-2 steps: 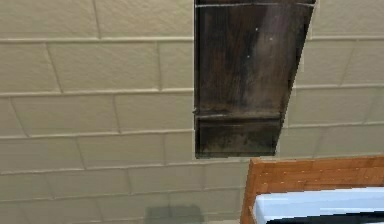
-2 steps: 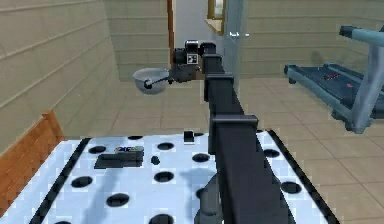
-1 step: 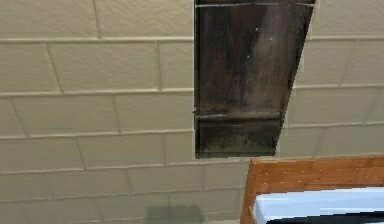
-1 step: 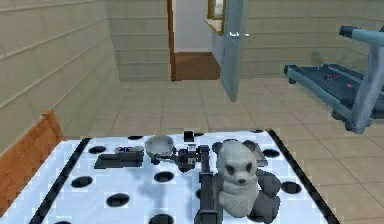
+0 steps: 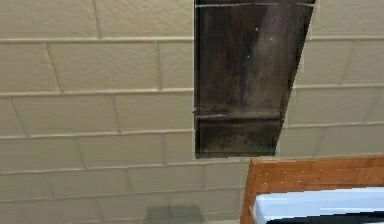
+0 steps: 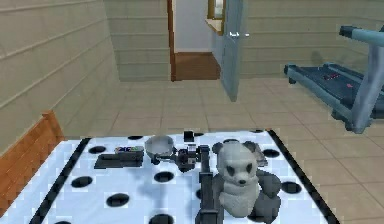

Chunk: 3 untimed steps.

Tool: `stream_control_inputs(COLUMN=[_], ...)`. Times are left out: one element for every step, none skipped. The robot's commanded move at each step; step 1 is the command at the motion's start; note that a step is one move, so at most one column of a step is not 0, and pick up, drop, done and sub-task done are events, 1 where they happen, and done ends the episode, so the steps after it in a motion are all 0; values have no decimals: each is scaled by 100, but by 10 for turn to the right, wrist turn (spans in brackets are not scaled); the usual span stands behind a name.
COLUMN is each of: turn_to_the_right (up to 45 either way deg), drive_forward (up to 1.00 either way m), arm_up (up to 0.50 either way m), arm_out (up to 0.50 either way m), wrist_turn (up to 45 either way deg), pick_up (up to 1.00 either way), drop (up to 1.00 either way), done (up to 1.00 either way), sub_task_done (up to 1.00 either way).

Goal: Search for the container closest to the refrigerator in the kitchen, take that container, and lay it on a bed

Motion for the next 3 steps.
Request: stream_control_inputs(turn_to_the_right=[0, 0, 0], drive_forward=[0, 0, 0], arm_up=[0, 10, 0], arm_out=[0, 0, -8], wrist_turn=[0, 0, 0], pick_up=[0, 0, 0], drop=[100, 0, 0], done=[0, 0, 0], sub_task_done=[0, 0, 0])
